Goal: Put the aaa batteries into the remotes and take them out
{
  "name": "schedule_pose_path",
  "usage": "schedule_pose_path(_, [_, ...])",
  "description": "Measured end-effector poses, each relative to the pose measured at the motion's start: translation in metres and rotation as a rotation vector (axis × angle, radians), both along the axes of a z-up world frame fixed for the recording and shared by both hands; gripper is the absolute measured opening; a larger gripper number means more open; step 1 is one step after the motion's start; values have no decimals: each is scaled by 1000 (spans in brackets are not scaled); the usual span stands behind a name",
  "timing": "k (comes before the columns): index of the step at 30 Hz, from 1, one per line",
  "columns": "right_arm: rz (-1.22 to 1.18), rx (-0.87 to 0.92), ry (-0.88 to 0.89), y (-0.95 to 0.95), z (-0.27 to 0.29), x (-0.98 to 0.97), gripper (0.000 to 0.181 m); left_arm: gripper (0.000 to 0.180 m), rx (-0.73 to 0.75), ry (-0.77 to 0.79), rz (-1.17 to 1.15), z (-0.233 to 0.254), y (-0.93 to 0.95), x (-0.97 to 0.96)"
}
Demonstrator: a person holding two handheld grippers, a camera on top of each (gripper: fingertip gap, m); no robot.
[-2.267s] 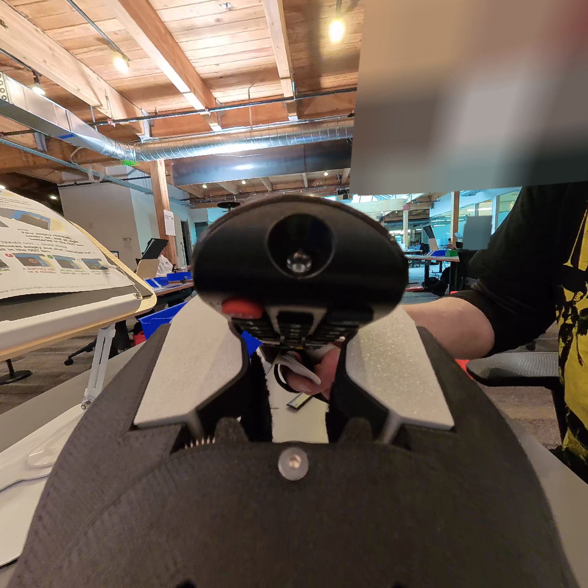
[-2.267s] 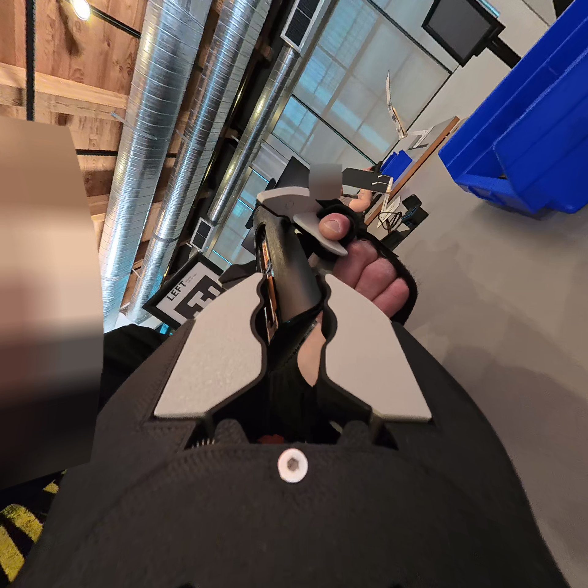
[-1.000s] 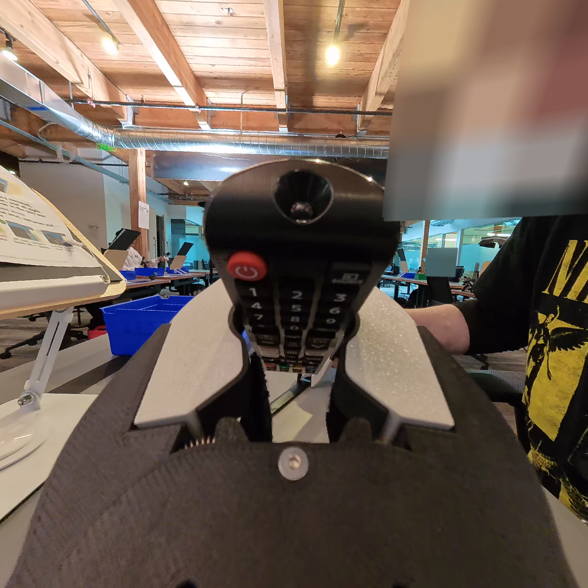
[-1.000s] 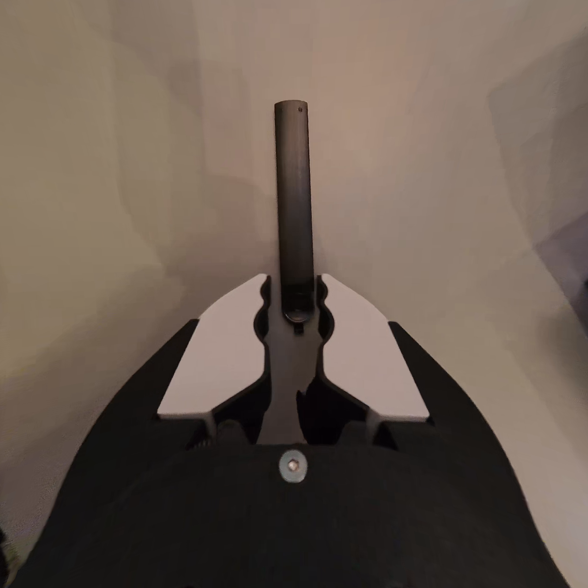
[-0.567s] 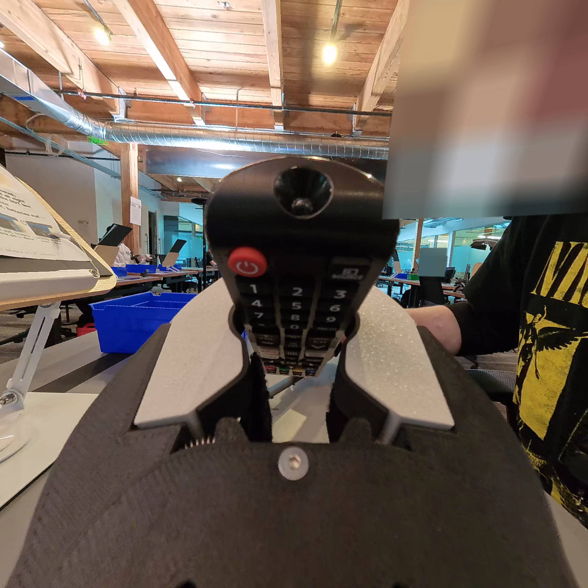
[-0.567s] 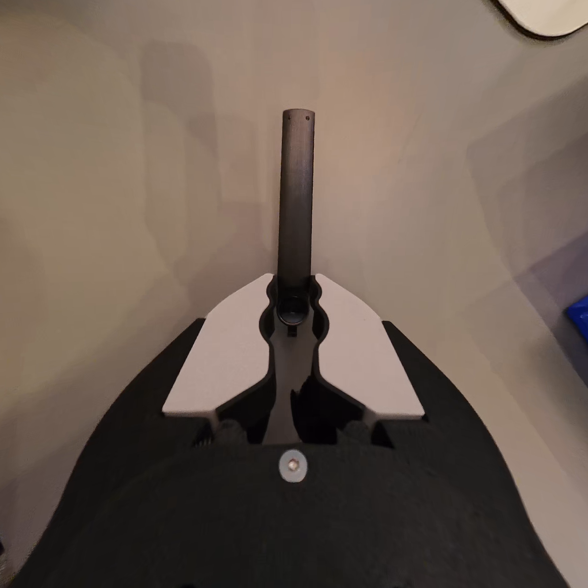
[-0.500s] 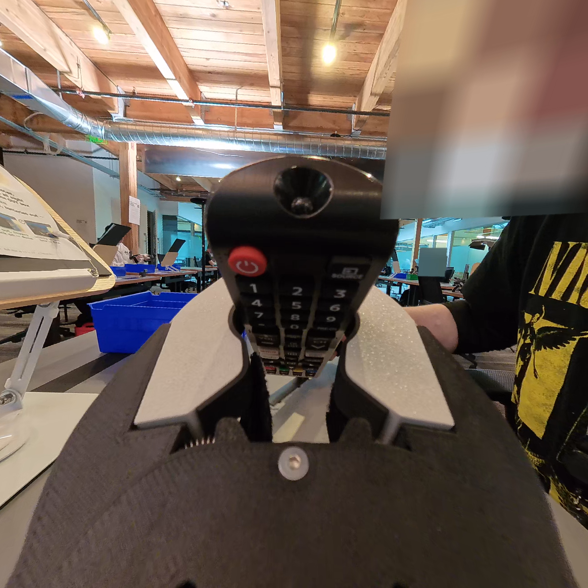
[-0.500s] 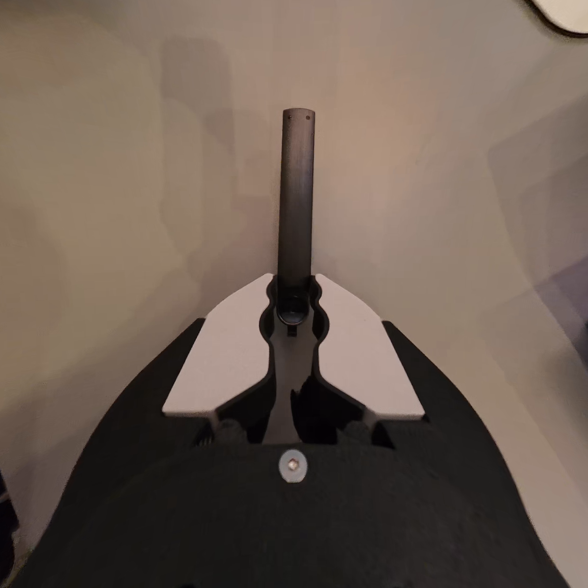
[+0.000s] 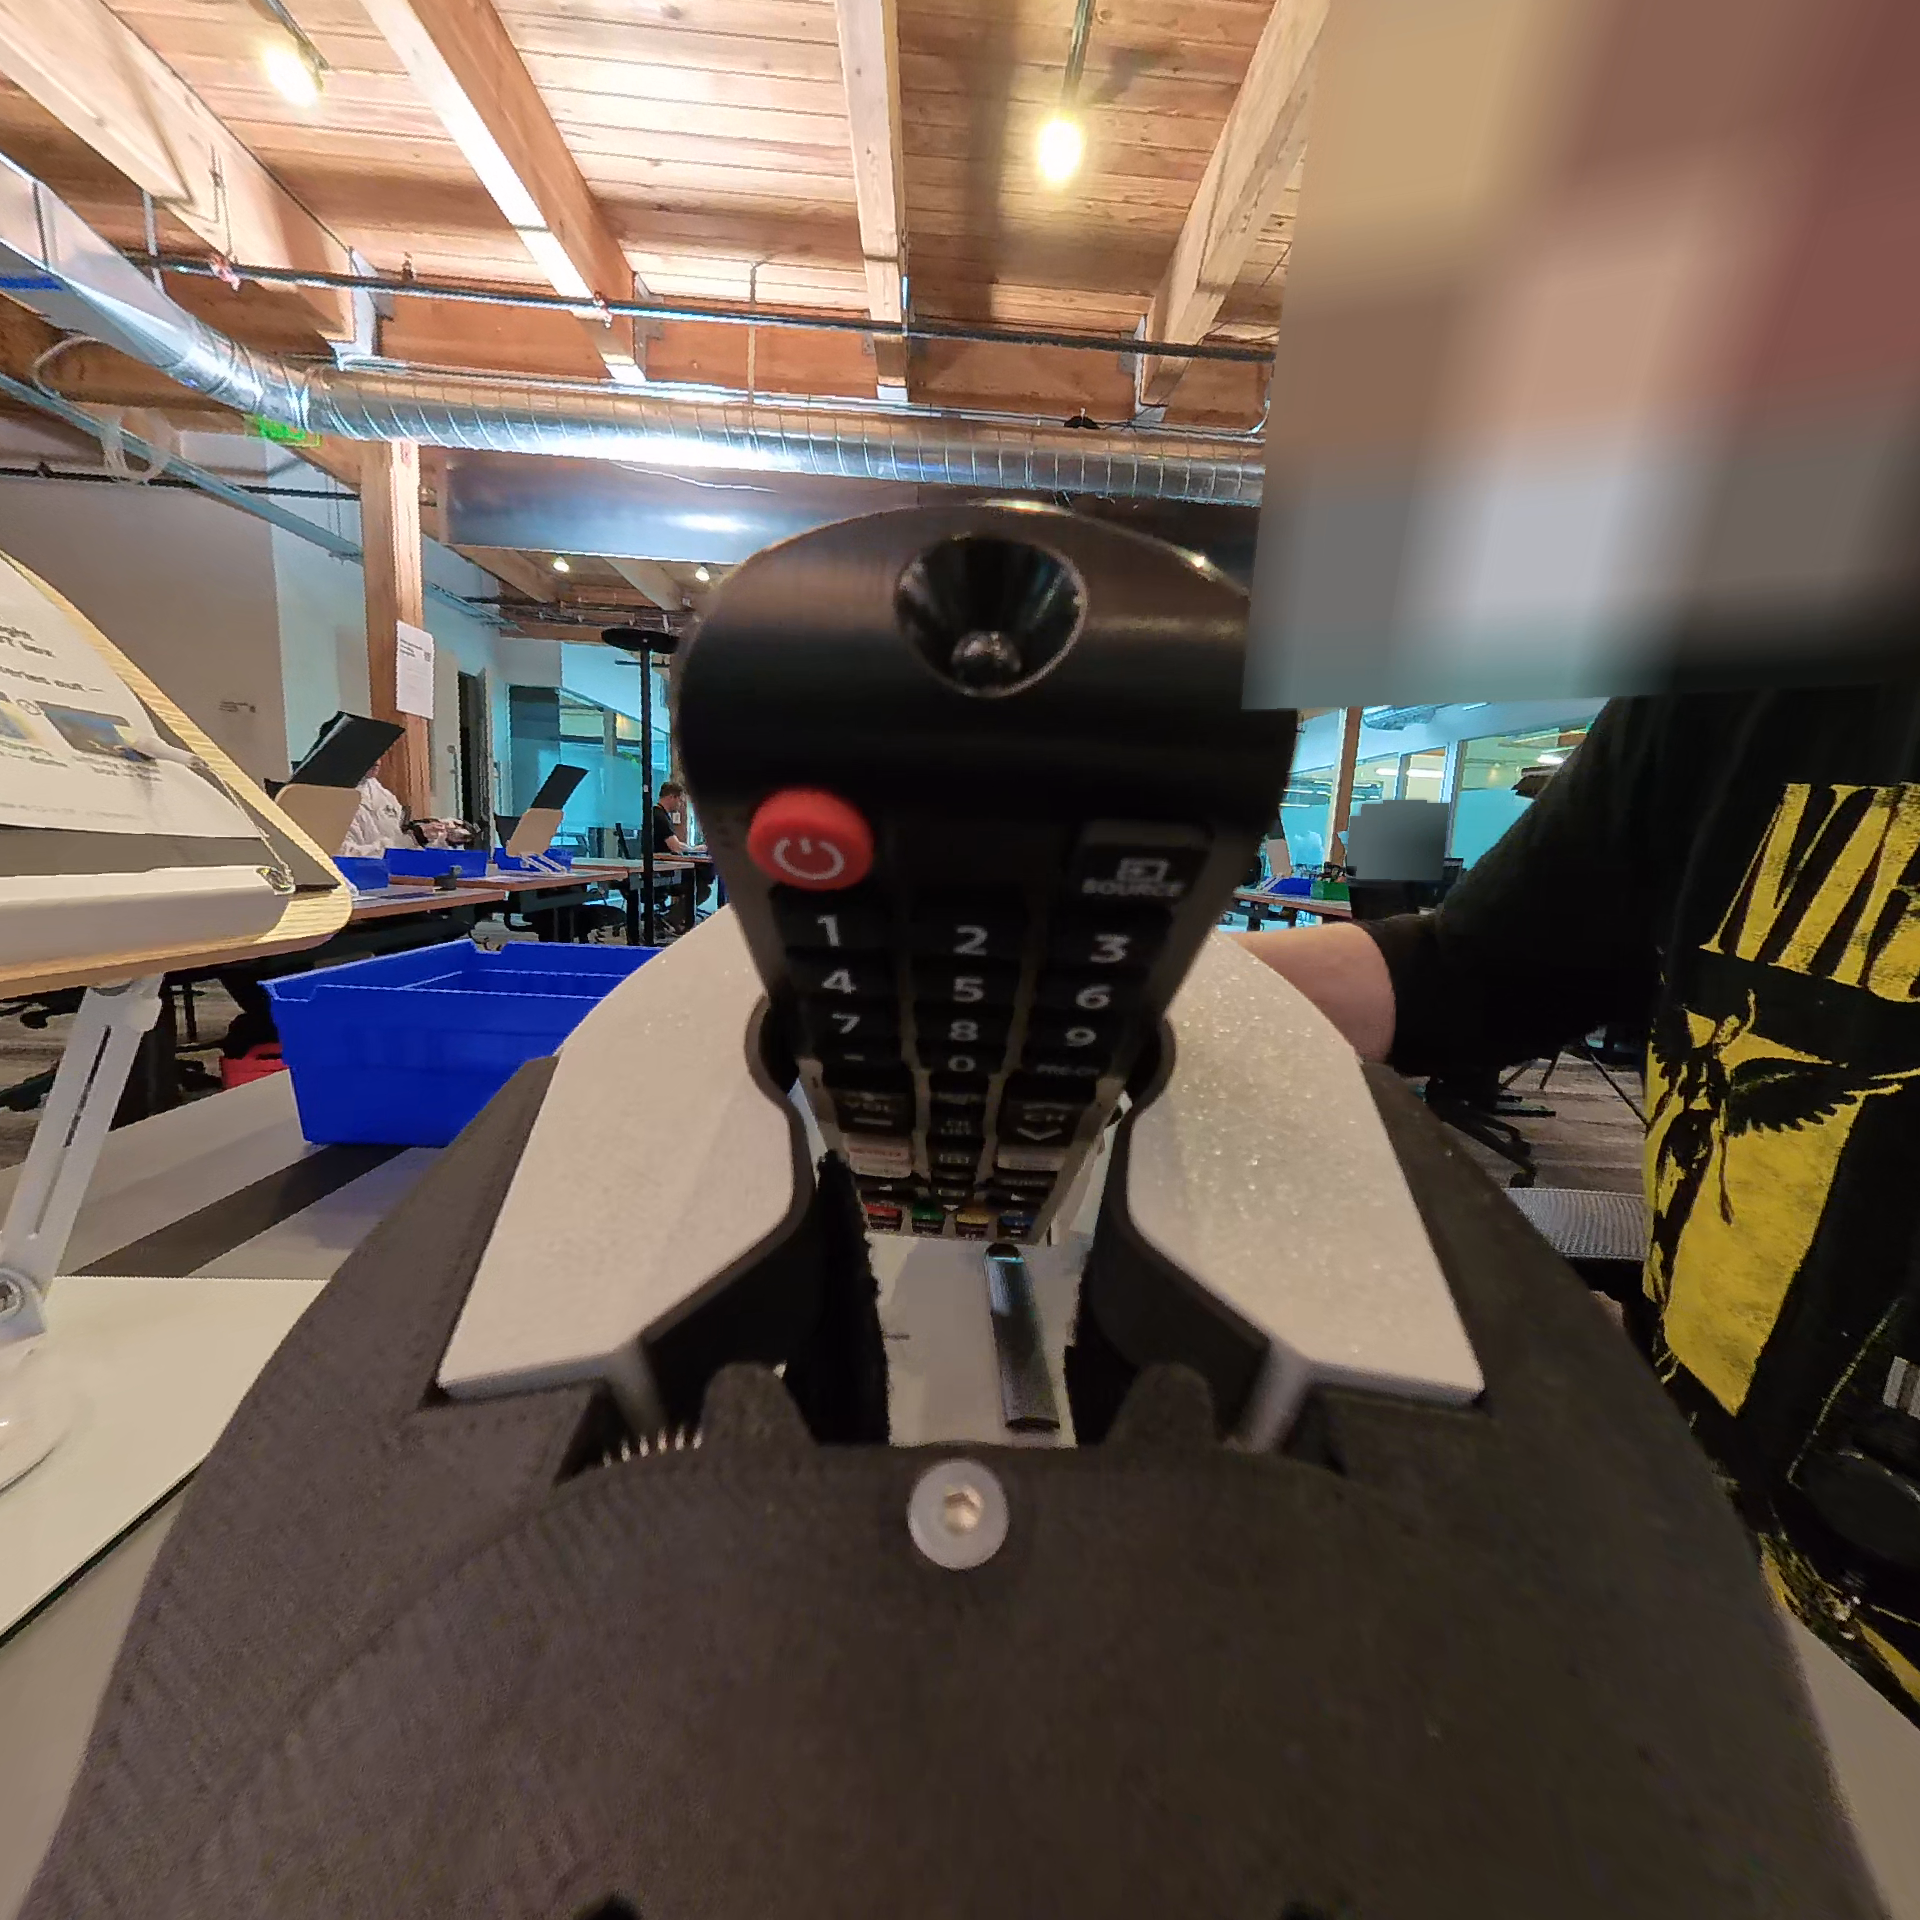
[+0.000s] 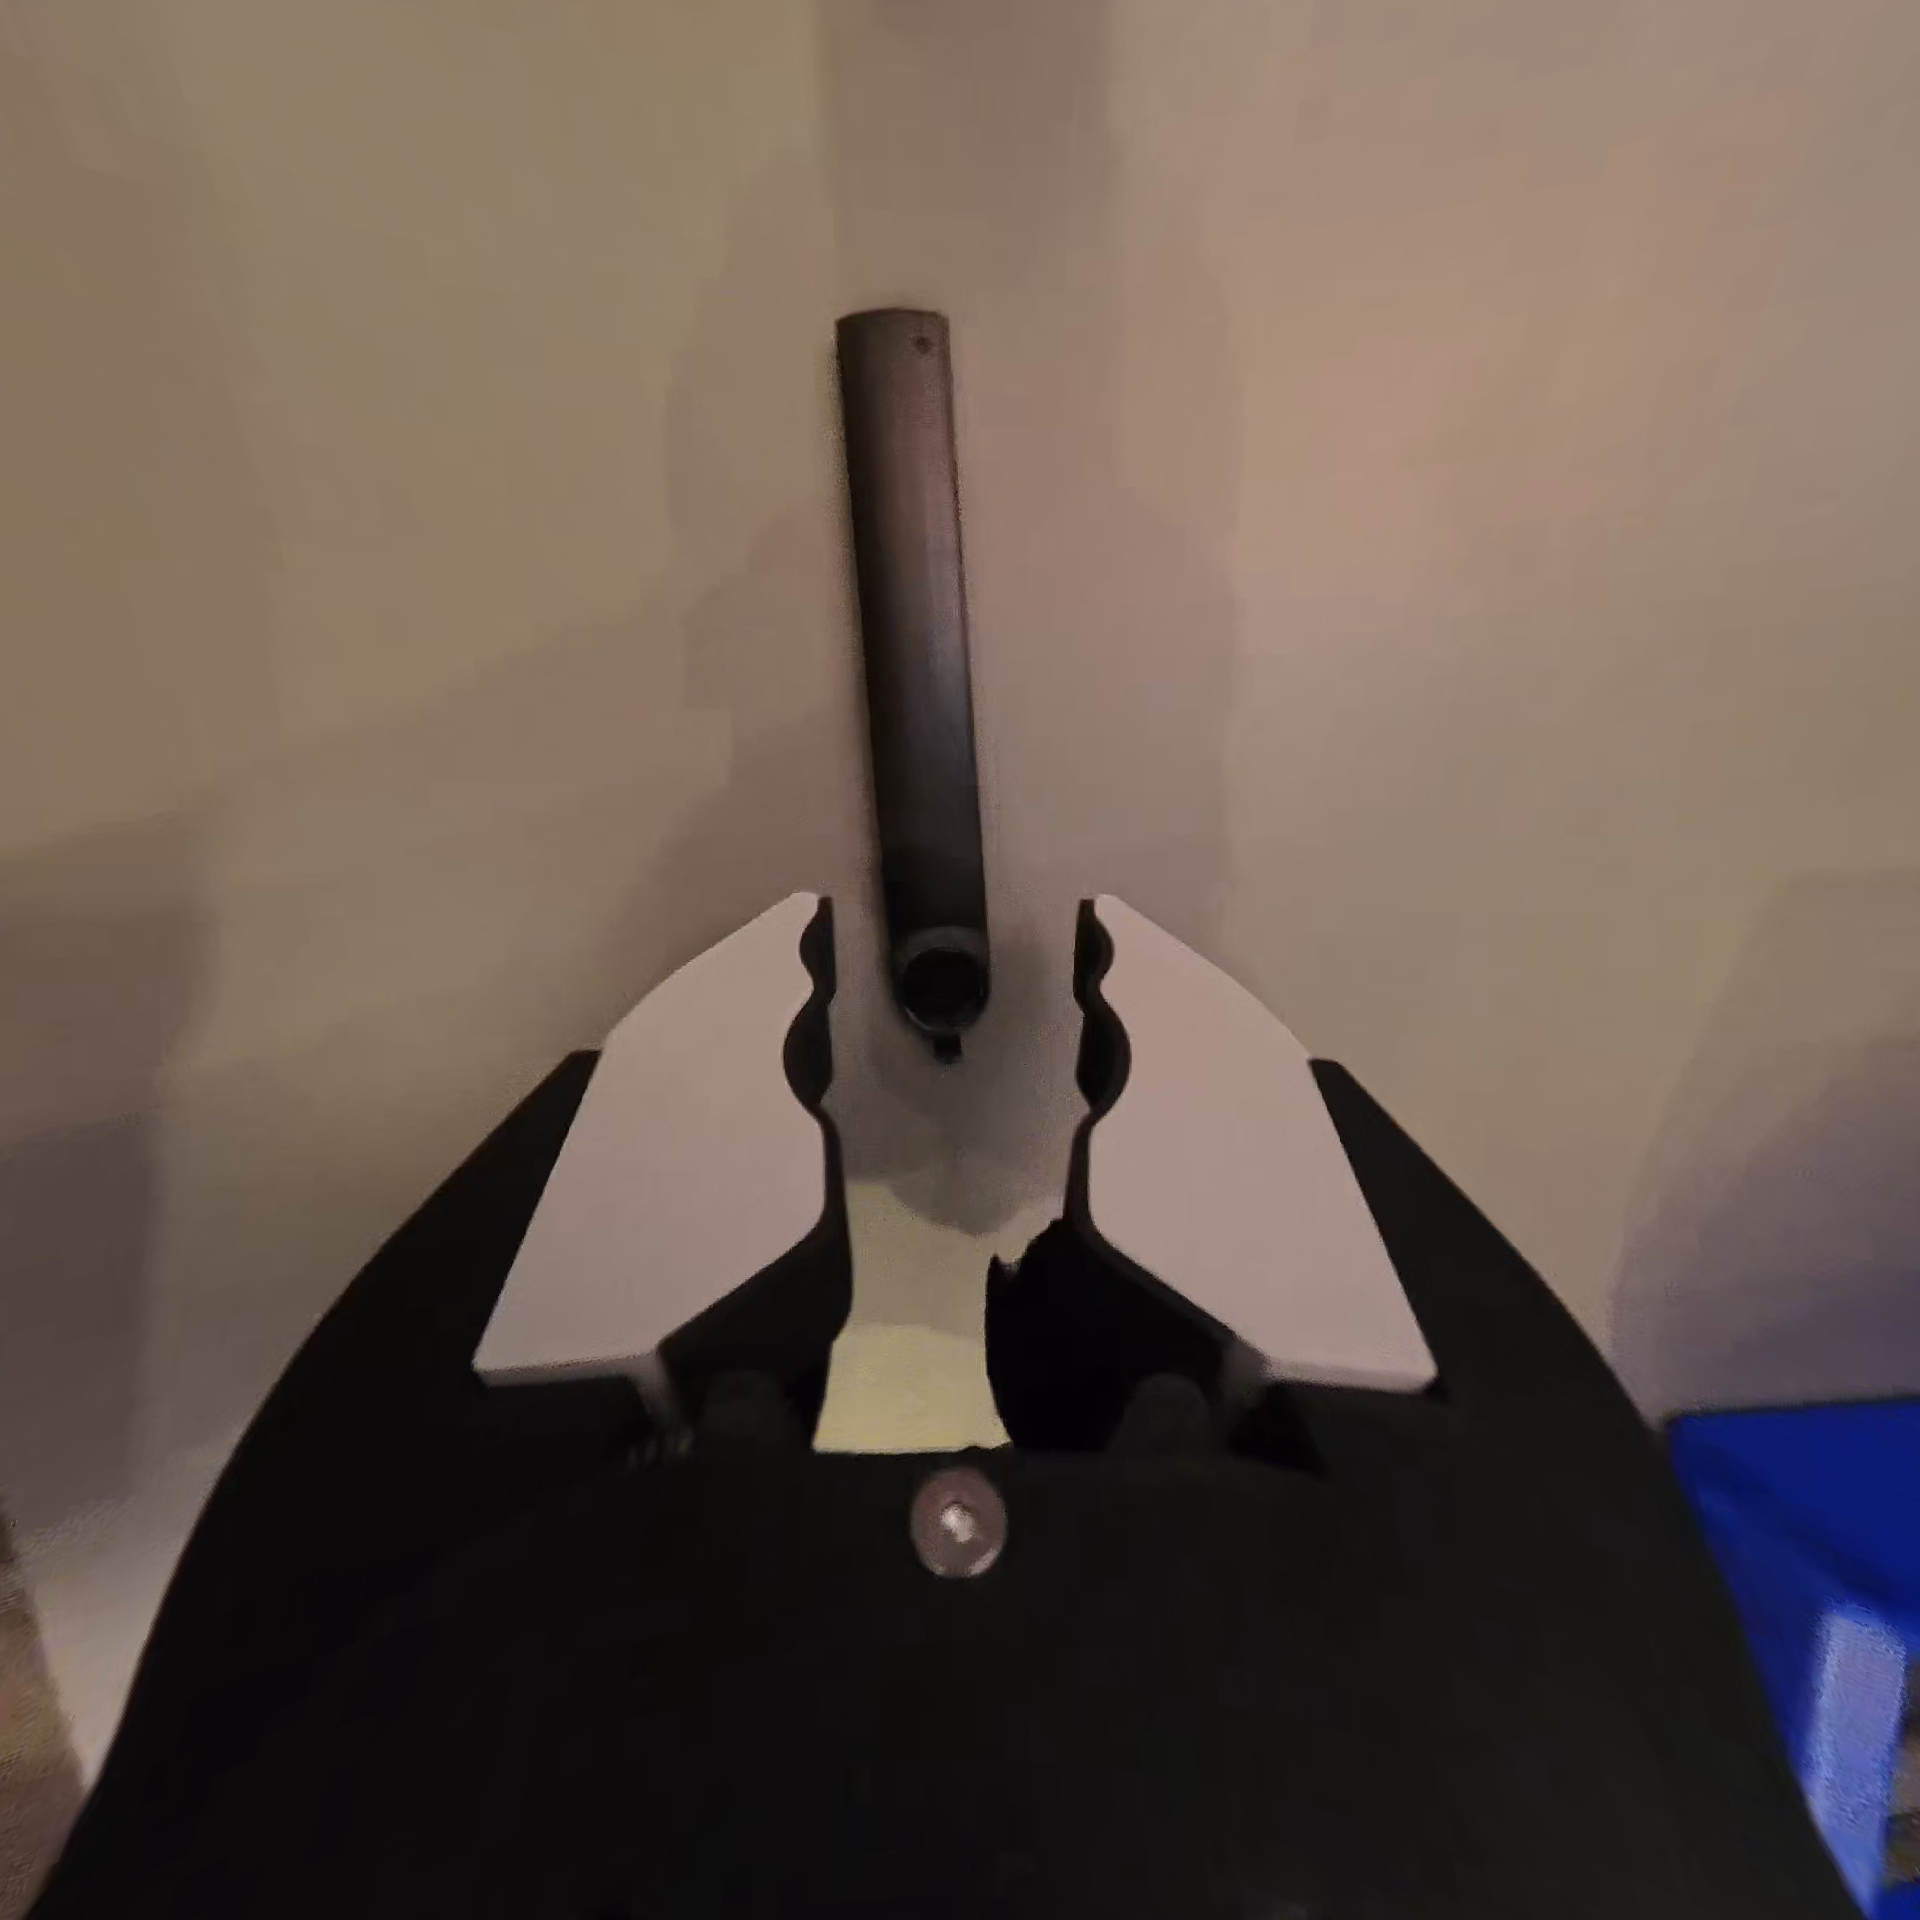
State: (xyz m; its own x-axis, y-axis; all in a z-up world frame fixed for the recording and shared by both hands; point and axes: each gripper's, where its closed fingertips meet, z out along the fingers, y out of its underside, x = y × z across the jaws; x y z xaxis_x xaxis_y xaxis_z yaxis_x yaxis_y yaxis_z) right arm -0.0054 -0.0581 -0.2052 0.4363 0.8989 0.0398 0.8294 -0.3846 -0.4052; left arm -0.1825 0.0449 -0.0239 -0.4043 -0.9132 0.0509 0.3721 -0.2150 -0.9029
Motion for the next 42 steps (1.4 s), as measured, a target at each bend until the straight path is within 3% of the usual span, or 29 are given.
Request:
schedule_pose_path(3, [-164, -15, 15, -8, 11, 4, 48, 61, -3, -1, -5, 0, -1, 0])
schedule_pose_path(7, [-415, -191, 234, -38, 22, -13, 34, 61, -6, 4, -16, -1, -3, 3])
schedule_pose_path(12, [-554, -215, 180, -44, -5, -1, 42, 61, -1, 2, -21, 0, -5, 3])
schedule_pose_path(20, [-568, -134, 234, 16, -9, -10, 44, 61, -2, 0, -14, 1, -3, 2])
schedule_pose_path(24, [-467, -175, 305, 57, -6, -45, 61, 61, 3, 12, -15, -1, -4, 4])
schedule_pose_path(30, [-434, -145, 175, 45, -4, -63, 67, 61, -2, -1, 1, 2, 1, -2])
schedule_pose_path(35, [-515, -87, 57, 8, -12, -45, 52, 61, -12, -3, -13, 1, 0, 0])
schedule_pose_path(39, [-537, 16, 58, 15, -15, -42, 22, 61, -6, 5, -22, 0, -4, 4])
schedule_pose_path(42, [-522, 48, 131, 20, -15, -47, 20, 61, -6, -1, -18, 1, -3, 2])
